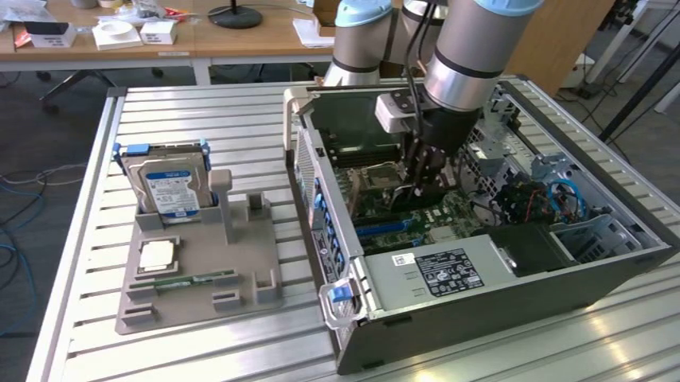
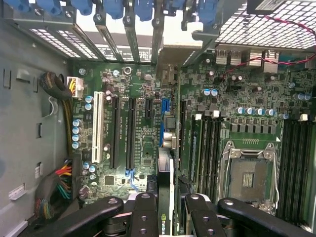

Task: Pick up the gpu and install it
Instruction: 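Insert the gpu into the slot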

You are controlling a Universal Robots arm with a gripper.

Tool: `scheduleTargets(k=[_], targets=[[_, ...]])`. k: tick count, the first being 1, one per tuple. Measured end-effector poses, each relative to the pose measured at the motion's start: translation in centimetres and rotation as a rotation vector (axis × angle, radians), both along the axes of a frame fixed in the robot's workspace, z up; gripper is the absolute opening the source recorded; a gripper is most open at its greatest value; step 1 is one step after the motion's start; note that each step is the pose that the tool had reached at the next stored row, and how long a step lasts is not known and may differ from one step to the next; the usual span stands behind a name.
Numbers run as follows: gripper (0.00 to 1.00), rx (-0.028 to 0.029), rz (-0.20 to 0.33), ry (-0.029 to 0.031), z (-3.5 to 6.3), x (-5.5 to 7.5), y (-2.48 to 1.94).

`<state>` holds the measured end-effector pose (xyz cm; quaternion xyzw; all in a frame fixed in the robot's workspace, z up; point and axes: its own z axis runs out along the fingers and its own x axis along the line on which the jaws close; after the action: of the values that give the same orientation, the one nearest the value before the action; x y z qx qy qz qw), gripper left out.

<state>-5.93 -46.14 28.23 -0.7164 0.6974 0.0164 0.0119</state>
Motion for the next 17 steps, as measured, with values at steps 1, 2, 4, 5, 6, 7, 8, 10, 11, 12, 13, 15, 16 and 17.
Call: scheduleTargets(k=[1, 2, 4, 5, 6, 7, 8, 10, 11, 12, 13, 15, 16, 17], targets=[[0.26, 0.0, 0.0, 0.0, -0.06, 0.0, 0.0], [0.26, -0.0001, 0.0, 0.0001, -0.11, 0.0, 0.0], [0.26, -0.0004, 0.0, 0.0002, -0.11, -0.01, 0.0], [0.26, -0.0002, 0.0, 0.0001, -0.13, -0.02, 0.0], [0.26, 0.0, 0.0, 0.0, -0.14, -0.06, 0.0], [0.26, 0.0, 0.0, 0.0, -0.15, -0.1, 0.0], [0.26, 0.0001, 0.0, 0.0, -0.16, -0.14, 0.0], [0.26, 0.0002, 0.0, -0.0001, -0.17, -0.24, 0.01], [0.26, 0.0001, 0.0, 0.0, -0.17, -0.28, 0.01], [0.26, 0.0, 0.0, 0.0, -0.17, -0.32, 0.0], [0.26, 0.0, 0.0, 0.0, -0.17, -0.35, 0.0], [0.26, 0.0, 0.0, 0.0, -0.17, -0.42, 0.0], [0.26, 0.0, 0.0, 0.0, -0.17, -0.45, 0.0], [0.26, -0.0001, 0.0, 0.0, -0.17, -0.46, 0.0]])
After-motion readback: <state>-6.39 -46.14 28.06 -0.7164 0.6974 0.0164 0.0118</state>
